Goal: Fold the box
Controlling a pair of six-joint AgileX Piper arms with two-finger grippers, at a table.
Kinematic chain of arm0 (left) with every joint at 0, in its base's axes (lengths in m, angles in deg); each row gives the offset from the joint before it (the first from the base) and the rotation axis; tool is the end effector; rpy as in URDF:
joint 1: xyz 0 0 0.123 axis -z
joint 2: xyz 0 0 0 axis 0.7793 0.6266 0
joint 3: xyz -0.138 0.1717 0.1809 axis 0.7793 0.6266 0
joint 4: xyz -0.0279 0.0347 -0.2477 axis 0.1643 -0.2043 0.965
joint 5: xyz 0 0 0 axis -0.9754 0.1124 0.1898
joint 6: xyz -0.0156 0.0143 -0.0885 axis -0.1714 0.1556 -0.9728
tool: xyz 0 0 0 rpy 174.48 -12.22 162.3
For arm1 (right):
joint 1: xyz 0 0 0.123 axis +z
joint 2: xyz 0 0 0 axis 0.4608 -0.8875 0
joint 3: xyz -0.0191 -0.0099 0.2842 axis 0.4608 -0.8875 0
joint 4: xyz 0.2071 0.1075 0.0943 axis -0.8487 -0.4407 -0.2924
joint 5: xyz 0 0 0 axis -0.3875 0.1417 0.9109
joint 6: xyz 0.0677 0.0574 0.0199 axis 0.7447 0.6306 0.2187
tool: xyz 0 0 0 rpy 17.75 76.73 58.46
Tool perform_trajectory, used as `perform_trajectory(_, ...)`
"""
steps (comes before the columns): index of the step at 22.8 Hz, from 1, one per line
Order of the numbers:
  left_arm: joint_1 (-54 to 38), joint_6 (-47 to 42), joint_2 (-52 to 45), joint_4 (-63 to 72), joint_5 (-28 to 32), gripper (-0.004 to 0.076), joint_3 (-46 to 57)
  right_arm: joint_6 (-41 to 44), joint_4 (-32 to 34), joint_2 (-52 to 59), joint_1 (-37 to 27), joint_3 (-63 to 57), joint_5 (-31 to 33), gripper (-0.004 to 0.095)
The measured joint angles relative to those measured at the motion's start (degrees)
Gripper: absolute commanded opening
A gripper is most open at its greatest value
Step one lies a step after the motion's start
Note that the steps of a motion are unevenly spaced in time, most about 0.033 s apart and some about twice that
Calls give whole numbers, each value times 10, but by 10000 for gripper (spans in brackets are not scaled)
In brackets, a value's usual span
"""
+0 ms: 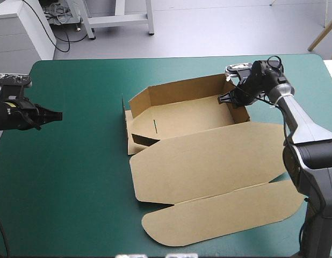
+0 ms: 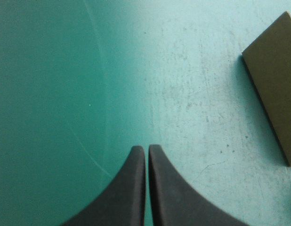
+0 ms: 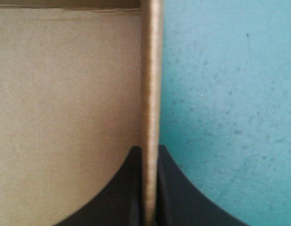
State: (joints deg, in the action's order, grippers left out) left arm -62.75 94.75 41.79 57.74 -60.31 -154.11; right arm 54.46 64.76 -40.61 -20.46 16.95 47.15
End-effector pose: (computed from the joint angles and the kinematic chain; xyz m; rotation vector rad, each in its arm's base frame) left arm 0.2579 0.0373 0.3889 0.0319 2.4243 -0.0365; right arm 0.4512 0.0657 0.2625 -0.3566 2.7086 0.1573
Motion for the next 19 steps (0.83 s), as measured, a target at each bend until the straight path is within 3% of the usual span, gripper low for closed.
perform_trajectory(9,0,0,0,-1,-8,-2,0,2,-7,28,-37,28,81,-19)
perform_trajectory(14,0,0,0,-1,-11,-10,0,14,-46,152,-86,33,95,-19)
perform_trajectory(16,0,4,0,6,-20,4,0,10,-55,199,-86,5,99,-19)
perform_trajectory(19,0,40,0,67,-37,111,0,-1,-62,268,-86,-78,104,-20)
